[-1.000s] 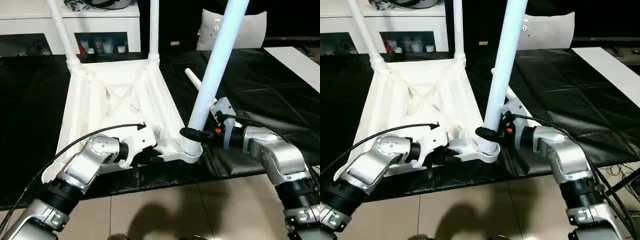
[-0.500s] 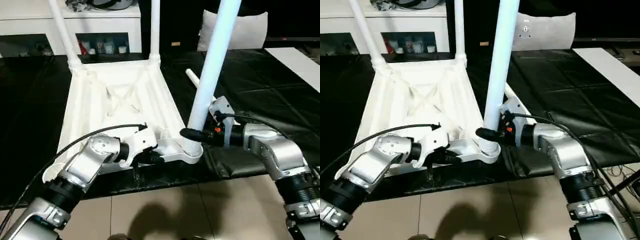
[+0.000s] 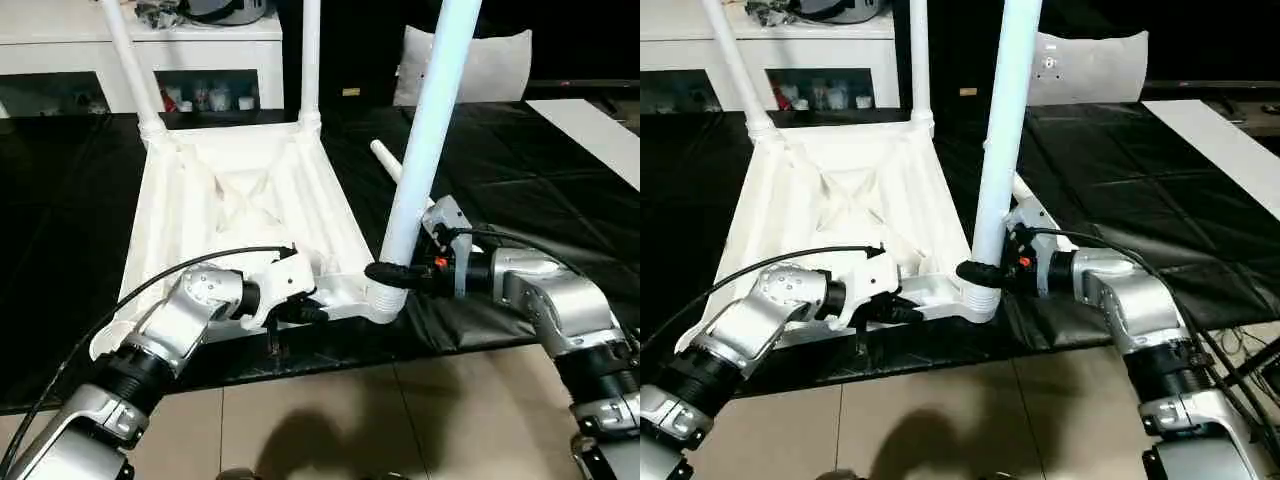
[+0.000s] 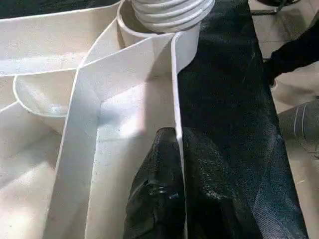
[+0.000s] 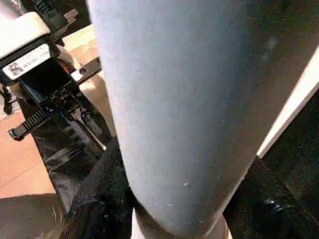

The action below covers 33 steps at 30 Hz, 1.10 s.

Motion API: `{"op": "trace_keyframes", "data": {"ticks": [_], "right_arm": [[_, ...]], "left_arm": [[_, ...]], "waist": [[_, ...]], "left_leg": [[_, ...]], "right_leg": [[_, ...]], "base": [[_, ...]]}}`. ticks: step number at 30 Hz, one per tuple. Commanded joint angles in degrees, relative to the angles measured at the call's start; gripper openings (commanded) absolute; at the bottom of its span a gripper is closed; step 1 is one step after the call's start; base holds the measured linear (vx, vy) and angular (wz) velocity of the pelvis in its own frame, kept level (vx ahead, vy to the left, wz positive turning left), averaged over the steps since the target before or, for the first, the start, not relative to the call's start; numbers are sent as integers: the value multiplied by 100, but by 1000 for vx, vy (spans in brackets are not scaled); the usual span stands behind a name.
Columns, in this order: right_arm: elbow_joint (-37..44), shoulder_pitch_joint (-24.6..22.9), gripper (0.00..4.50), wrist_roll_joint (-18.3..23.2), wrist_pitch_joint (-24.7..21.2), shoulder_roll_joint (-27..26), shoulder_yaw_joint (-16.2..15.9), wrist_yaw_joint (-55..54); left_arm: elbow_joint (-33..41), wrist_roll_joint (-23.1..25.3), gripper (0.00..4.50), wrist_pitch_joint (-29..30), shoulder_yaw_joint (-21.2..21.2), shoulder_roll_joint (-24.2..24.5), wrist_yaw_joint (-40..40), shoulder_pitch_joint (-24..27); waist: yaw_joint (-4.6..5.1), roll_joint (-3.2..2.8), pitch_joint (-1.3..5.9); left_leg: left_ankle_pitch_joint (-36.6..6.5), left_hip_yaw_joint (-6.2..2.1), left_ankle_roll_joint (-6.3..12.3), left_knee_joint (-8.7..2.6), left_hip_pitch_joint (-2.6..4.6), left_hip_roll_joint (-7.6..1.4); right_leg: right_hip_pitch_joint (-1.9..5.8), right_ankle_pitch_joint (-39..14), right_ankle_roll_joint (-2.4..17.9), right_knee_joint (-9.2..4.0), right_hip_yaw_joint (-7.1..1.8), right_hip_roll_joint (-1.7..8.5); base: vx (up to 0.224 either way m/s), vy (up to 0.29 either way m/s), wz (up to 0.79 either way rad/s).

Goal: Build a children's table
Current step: Insert table leg to table base

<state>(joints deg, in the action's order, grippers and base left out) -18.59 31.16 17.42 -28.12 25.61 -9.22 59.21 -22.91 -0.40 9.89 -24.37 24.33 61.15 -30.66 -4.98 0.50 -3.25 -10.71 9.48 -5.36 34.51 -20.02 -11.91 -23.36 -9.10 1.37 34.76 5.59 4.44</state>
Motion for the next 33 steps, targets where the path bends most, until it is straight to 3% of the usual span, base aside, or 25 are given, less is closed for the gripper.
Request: {"op": "trace_keyframes", "data": {"ticks": [1, 2, 3, 6, 9, 20, 24, 29, 33], "right_arm": [[-294, 107, 188, -99, 80, -37, -15, -2], [-365, 136, 188, -106, 102, -53, -15, 0], [-460, 175, 188, -115, 132, -80, -15, 1], [-716, 292, 188, -155, 218, -150, -10, -12], [-796, 325, 188, -173, 249, -178, -8, -17], [-1142, 453, 188, -194, 425, -306, -5, 30], [-1401, 447, 188, -66, 441, -418, 218, 12], [-1690, 416, 188, 157, 460, -533, 528, -52], [-1744, 172, 188, 374, 628, -626, 817, -50]], "left_arm": [[15, -67, 0, -156, 18, 13, 239, -121], [8, -75, 0, -175, 13, 15, 283, -128], [-27, -63, 0, -218, 18, 10, 278, -150], [-300, 10, 0, -422, 124, -66, 55, -340], [-406, 7, 0, -481, 201, -95, -16, -422], [-498, -99, 0, -534, 248, -101, 259, -428], [-311, -238, 0, -270, 190, -84, 524, -270], [-297, -246, 0, -238, 221, -108, 530, -206], [-353, -243, 0, -247, 312, -180, 393, -205]], "waist": [[4, 52, 366], [-2, 44, 371], [1, 73, 375], [-15, 53, 401], [-31, 65, 405], [-27, 56, 395], [-18, 62, 397], [-11, 27, 403], [-25, 25, 409]], "left_leg": [[-1455, -15, 150, -385, -5, -35], [-1448, -12, 151, -388, 1, -44], [-1426, -6, 159, -388, 3, -48], [-1269, 6, 186, -398, -6, -72], [-1151, 9, 192, -402, -23, -81], [-1151, 10, 159, -411, -22, -91], [-1151, 16, 168, -405, -24, -86], [-1136, 15, 176, -409, -17, -94], [-1100, 18, 186, -412, -24, -98]], "right_leg": [[256, -3337, 186, -662, -186, 348], [254, -3244, 239, -653, -195, 351], [250, -3171, 272, -645, -207, 349], [271, -2534, 542, -545, -249, 337], [303, -2341, 635, -505, -264, 358], [309, -2424, 659, -506, -269, 370], [314, -2435, 692, -504, -271, 374], [314, -2260, 813, -495, -271, 369], [329, -2130, 854, -483, -274, 371]], "base": [[0, 0, 0], [0, 0, 0], [0, 0, 0], [0, 0, 0], [0, 0, 0], [0, 0, 0], [0, 0, 0], [0, 0, 0], [0, 0, 0]]}}
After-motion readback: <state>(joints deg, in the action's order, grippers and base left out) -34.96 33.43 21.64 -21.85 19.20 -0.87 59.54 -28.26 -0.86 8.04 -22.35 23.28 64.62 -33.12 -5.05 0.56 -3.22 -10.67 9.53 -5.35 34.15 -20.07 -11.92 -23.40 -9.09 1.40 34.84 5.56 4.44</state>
